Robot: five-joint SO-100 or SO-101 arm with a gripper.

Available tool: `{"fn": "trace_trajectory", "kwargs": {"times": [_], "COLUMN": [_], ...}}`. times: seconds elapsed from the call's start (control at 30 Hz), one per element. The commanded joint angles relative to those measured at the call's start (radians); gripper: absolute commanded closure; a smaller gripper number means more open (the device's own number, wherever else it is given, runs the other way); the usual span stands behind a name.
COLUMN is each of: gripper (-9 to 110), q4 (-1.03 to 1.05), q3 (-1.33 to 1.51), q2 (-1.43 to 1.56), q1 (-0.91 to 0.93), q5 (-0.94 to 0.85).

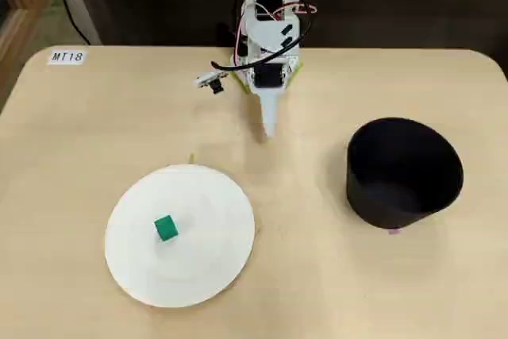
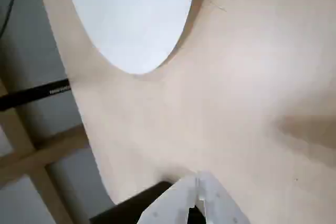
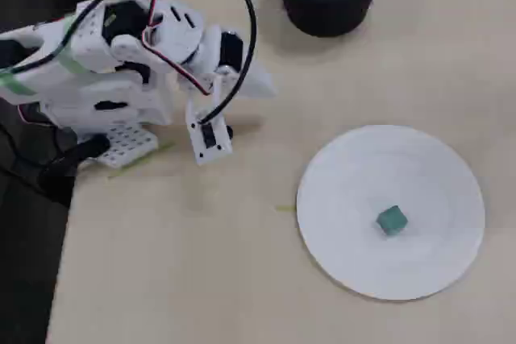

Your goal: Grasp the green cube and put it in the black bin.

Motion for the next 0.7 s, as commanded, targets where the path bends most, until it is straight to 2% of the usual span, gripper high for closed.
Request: {"fn": "trace_trajectory", "kwargs": {"times": [0.0,0.67], "gripper": [102,102], "q4": [-0.017,-0.015], "q3": [-0.003,-0.003], "q2": [-0.002,-0.002], "q1": [0.012,0.021], "q5": [0.009,0.017]}}
